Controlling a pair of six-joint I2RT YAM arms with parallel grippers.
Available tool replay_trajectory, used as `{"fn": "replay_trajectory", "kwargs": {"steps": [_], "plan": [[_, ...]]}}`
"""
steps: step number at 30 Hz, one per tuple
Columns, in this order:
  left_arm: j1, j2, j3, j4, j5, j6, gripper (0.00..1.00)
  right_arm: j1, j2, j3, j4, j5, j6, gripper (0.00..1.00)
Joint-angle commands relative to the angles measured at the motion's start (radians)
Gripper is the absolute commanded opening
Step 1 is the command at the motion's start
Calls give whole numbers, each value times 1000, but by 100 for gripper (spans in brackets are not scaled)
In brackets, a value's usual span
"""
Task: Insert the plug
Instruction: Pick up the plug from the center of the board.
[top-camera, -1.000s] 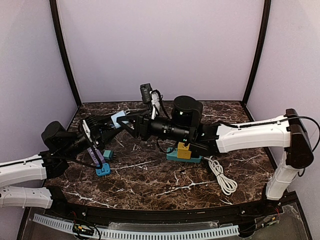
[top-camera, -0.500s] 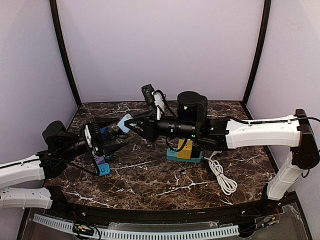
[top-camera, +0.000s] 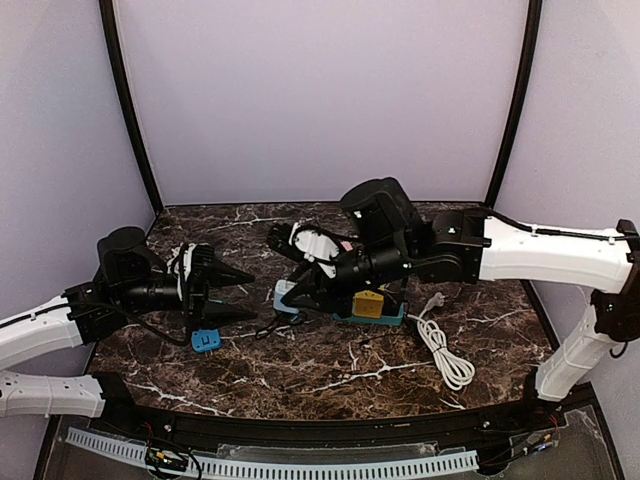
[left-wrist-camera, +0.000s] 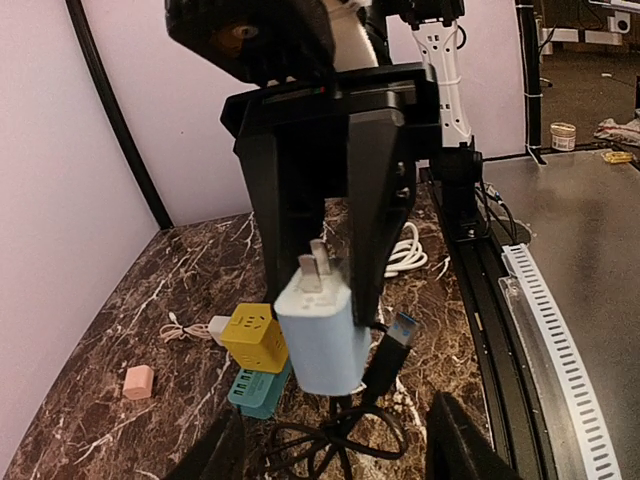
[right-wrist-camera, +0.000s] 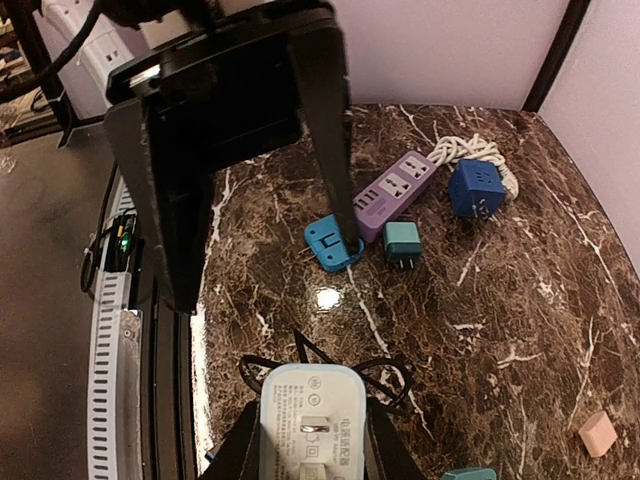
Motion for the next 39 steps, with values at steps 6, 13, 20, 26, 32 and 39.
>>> {"fn": "replay_trajectory", "kwargs": {"steps": [6,13,20,26,32,39], "plan": [[-1,62,20,-15,81,-92,47,85,75,116,-11,-3,-133,0],[-1,65,6,30,104,-85,37,90,113,155,16,-11,-146,0],[0,64,-13,46,114,-75,22,90,156,203,20,-26,-157,0],[-1,52,-26,64,94,-70,1,90,157,196,31,11,-146,0],[0,35,-58,93,40,-104,1,72,80,106,60,129,-84,30],[-1,22,-88,132,33,-138,1,51,10,27,113,65,-48,22]]}}
